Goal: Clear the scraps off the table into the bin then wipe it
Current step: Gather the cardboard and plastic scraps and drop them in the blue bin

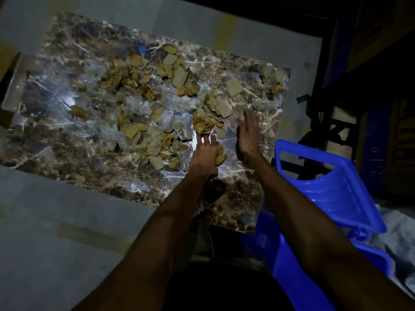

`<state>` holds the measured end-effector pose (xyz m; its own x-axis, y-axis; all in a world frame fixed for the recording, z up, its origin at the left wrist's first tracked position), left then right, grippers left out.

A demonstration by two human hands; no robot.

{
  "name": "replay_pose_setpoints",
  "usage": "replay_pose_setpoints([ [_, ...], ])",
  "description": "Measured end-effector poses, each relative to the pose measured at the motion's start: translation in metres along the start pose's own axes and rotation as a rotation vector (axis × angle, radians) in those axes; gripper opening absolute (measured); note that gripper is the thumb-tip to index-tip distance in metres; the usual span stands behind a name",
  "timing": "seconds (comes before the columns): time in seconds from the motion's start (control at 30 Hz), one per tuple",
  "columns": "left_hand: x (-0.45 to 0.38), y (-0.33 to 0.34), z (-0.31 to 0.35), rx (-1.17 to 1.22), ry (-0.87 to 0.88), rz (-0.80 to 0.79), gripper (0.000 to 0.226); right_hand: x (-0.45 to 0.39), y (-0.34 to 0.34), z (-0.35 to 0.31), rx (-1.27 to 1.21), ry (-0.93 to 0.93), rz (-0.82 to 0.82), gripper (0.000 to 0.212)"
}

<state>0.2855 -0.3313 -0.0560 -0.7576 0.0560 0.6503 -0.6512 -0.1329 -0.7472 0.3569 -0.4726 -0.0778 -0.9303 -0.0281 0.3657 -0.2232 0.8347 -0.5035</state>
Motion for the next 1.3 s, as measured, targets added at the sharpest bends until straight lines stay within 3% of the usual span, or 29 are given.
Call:
replay_pose_setpoints([
  [0.13, 0.001, -0.003, 0.002, -0.023, 0.030, 0.016, 0.140, -0.006, 0.031, 0.003, 0.288, -0.057, -0.116, 0.076],
  [0.23, -0.004, 0.003, -0.003, -0.005, 0.057, 0.026, 0.130, 0.002, 0.065, -0.009, 0.245, -0.094, -0.244, 0.080],
  [0.3, -0.004, 0.004, -0.006, 0.049, 0.043, 0.039, 0.133, 0.008, 0.070, -0.017, 0.098, -0.060, -0.278, 0.070],
  [0.37, -0.002, 0.004, -0.005, 0.046, 0.035, 0.021, 0.134, 0.007, 0.058, -0.016, -0.259, 0.042, -0.233, 0.061],
  [0.43, 0.000, 0.000, -0.003, 0.040, 0.050, 0.020, 0.134, 0.005, 0.037, -0.017, -0.510, 0.082, -0.083, 0.060],
  [0.47, -0.001, 0.001, -0.003, 0.049, 0.044, 0.030, 0.135, 0.002, 0.024, -0.019, -0.503, 0.091, 0.010, 0.058],
  [0.57, -0.003, 0.004, -0.004, 0.044, 0.045, 0.018, 0.138, -0.029, -0.001, -0.025, -0.323, 0.004, 0.182, 0.045],
  [0.73, -0.007, 0.008, -0.005, 0.058, 0.018, 0.001, 0.146, -0.089, 0.030, -0.018, 0.285, -0.090, -0.069, 0.071],
  [0.9, -0.009, 0.009, -0.004, 0.036, 0.028, 0.017, 0.148, -0.062, 0.060, -0.024, 0.337, -0.225, -0.197, 0.064],
  [0.93, -0.010, 0.011, -0.005, 0.045, 0.024, 0.029, 0.145, -0.056, 0.060, -0.026, 0.279, -0.230, -0.225, 0.061],
  [1.0, -0.011, 0.015, -0.006, 0.063, 0.021, 0.047, 0.141, -0.045, 0.053, -0.025, -0.113, -0.148, -0.252, 0.056],
  [1.07, -0.013, 0.016, -0.007, 0.053, 0.029, 0.049, 0.139, -0.043, 0.037, -0.022, -0.472, -0.079, -0.160, 0.056],
  [1.1, -0.014, 0.017, -0.007, 0.046, 0.035, 0.045, 0.137, -0.043, 0.027, -0.021, -0.472, -0.062, -0.082, 0.059],
  [1.17, -0.015, 0.016, -0.008, 0.033, 0.040, 0.041, 0.136, -0.046, 0.014, -0.012, -0.226, -0.062, -0.003, 0.065],
  [1.3, -0.014, 0.016, -0.007, 0.031, 0.034, 0.028, 0.135, -0.030, 0.043, 0.009, 0.322, -0.227, -0.188, 0.067],
])
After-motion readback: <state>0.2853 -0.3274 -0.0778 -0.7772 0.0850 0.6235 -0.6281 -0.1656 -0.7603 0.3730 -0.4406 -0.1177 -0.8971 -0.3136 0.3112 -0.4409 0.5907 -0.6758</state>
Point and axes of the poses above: each hand's wrist, its own x-axis away from the middle knuckle, its own y-axis out of the palm, z = x × y, the point moved 4 cm from there along -x, towards the middle knuckle, and after that the axes turned 3 degrees about -z, right-handed, at the moved point
